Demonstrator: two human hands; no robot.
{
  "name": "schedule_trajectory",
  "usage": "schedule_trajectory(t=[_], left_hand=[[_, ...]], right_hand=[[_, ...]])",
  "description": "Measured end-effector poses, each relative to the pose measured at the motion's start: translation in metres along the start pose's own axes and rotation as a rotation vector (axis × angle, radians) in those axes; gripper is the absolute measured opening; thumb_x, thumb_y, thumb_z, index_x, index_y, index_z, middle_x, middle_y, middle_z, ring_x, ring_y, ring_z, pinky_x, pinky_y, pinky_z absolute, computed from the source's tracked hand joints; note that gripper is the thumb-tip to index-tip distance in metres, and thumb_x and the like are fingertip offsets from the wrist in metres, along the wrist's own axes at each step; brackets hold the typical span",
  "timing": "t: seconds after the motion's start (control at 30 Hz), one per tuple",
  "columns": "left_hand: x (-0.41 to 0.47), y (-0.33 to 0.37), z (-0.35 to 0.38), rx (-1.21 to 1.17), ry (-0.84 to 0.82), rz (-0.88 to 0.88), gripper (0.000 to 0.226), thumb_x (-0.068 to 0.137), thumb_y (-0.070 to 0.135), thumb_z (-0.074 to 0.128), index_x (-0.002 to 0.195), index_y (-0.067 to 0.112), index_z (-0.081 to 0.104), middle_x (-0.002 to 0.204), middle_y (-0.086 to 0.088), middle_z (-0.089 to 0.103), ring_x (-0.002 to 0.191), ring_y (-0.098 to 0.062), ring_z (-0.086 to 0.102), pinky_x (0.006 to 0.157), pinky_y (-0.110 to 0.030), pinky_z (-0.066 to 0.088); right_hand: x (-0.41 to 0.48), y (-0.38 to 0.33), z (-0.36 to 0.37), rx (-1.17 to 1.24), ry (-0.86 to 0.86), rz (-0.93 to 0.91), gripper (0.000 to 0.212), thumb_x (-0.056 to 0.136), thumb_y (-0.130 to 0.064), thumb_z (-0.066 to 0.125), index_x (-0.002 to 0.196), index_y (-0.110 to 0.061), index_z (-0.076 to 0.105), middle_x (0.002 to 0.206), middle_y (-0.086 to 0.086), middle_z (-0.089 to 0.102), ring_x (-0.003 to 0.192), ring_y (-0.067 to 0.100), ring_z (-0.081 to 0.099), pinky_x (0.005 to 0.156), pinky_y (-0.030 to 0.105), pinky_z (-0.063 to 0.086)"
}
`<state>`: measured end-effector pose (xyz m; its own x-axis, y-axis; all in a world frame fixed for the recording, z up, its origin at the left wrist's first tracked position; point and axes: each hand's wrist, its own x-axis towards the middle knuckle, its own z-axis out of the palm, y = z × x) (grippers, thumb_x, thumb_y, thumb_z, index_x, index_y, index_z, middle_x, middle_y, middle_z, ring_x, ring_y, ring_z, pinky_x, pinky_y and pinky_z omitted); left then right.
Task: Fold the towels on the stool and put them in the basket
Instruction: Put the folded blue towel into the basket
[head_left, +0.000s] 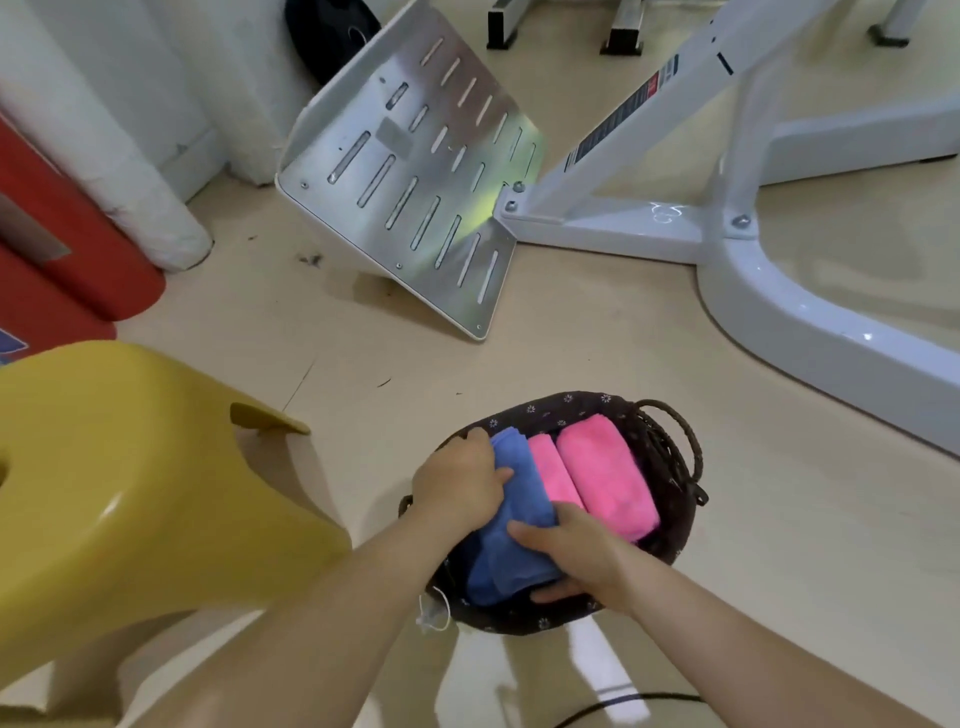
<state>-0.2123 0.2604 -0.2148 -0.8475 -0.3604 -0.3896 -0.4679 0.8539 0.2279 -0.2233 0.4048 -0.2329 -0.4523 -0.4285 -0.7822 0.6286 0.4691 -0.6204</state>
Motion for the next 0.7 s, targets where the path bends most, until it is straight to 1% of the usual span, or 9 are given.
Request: schedule_trajectory(t=[0.1, 0.2, 0.27, 0.33, 0.4, 0.5, 0.57, 0.6, 0.7], left_hand=[[0.001, 0.004, 0.014, 0.032, 0.065, 0.040, 0.037, 0.096, 0.036, 0.047, 0.125, 0.014, 0.039, 0.116, -0.013, 0.053, 0.101, -0.032, 0.057, 0.075, -0.039, 0.044], [-0.001, 0.004, 0.017, 0.034, 0.163, 0.100, 0.037, 0.093, 0.029, 0.051, 0.126, 0.022, 0.037, 0.116, -0.009, 0.044, 0.093, -0.031, 0.056, 0.068, -0.039, 0.048], [-0.001, 0.003, 0.016, 0.113, 0.269, 0.231, 0.036, 0.084, 0.019, 0.059, 0.119, 0.023, 0.047, 0.111, -0.007, 0.045, 0.091, -0.028, 0.053, 0.065, -0.035, 0.047], [-0.002, 0.000, 0.021, 0.233, 0.317, 0.423, 0.023, 0.074, 0.016, 0.070, 0.096, 0.018, 0.063, 0.095, -0.006, 0.056, 0.082, -0.026, 0.056, 0.059, -0.032, 0.045], [-0.005, -0.006, 0.032, 0.270, 0.303, 0.521, 0.013, 0.077, 0.030, 0.063, 0.085, 0.019, 0.066, 0.089, -0.003, 0.062, 0.081, -0.024, 0.061, 0.058, -0.031, 0.049], [-0.017, -0.015, 0.047, 0.204, 0.120, 0.447, 0.062, 0.082, 0.050, 0.031, 0.116, 0.009, 0.063, 0.121, -0.012, 0.063, 0.111, -0.027, 0.062, 0.083, -0.037, 0.055], [-0.024, -0.015, 0.048, 0.246, -0.005, 0.426, 0.088, 0.080, 0.058, 0.011, 0.145, 0.003, 0.032, 0.152, -0.017, 0.031, 0.141, -0.028, 0.031, 0.109, -0.042, 0.036], [-0.026, -0.014, 0.045, 0.261, -0.085, 0.414, 0.090, 0.080, 0.060, 0.007, 0.150, 0.004, 0.015, 0.159, -0.015, 0.013, 0.147, -0.026, 0.013, 0.116, -0.041, 0.024], [-0.028, -0.010, 0.040, 0.275, -0.142, 0.392, 0.094, 0.084, 0.068, 0.028, 0.152, 0.011, -0.003, 0.161, -0.007, -0.009, 0.148, -0.020, -0.007, 0.117, -0.041, 0.010]], right_hand=[[0.005, 0.005, 0.004, -0.207, 0.069, -0.065, 0.041, 0.094, -0.036, 0.056, 0.121, -0.010, 0.039, 0.117, 0.013, 0.056, 0.089, 0.025, 0.063, 0.072, 0.038, 0.060], [0.010, 0.018, 0.003, -0.849, 0.288, -0.235, 0.053, 0.097, -0.048, 0.039, 0.131, -0.009, 0.031, 0.105, 0.011, 0.063, 0.078, 0.022, 0.058, 0.073, 0.036, 0.050], [0.012, 0.030, 0.002, -1.111, 0.520, -0.385, 0.058, 0.096, -0.054, 0.027, 0.137, -0.013, 0.028, 0.095, 0.007, 0.066, 0.069, 0.022, 0.060, 0.056, 0.031, 0.043], [0.012, 0.034, 0.002, -1.157, 0.623, -0.550, 0.053, 0.091, -0.052, 0.029, 0.128, -0.014, 0.036, 0.087, 0.005, 0.064, 0.061, 0.020, 0.059, 0.045, 0.026, 0.037], [0.012, 0.029, 0.000, -1.029, 0.534, -0.603, 0.046, 0.094, -0.042, 0.037, 0.132, -0.015, 0.035, 0.105, 0.008, 0.056, 0.079, 0.023, 0.058, 0.059, 0.027, 0.043], [0.020, 0.029, -0.009, -0.982, 0.322, -0.529, 0.055, 0.094, -0.030, 0.045, 0.143, -0.013, 0.029, 0.119, 0.009, 0.046, 0.101, 0.025, 0.053, 0.085, 0.031, 0.044], [0.025, 0.029, -0.018, -0.953, 0.198, -0.504, 0.063, 0.090, -0.025, 0.052, 0.146, -0.013, 0.027, 0.121, 0.009, 0.045, 0.107, 0.023, 0.052, 0.094, 0.027, 0.040], [0.025, 0.027, -0.022, -0.908, 0.130, -0.488, 0.067, 0.087, -0.027, 0.057, 0.146, -0.016, 0.028, 0.121, 0.007, 0.047, 0.108, 0.021, 0.052, 0.095, 0.024, 0.039], [0.032, 0.022, -0.033, -0.800, 0.000, -0.467, 0.073, 0.075, -0.038, 0.073, 0.138, -0.023, 0.039, 0.117, 0.001, 0.058, 0.101, 0.015, 0.057, 0.091, 0.026, 0.046]])
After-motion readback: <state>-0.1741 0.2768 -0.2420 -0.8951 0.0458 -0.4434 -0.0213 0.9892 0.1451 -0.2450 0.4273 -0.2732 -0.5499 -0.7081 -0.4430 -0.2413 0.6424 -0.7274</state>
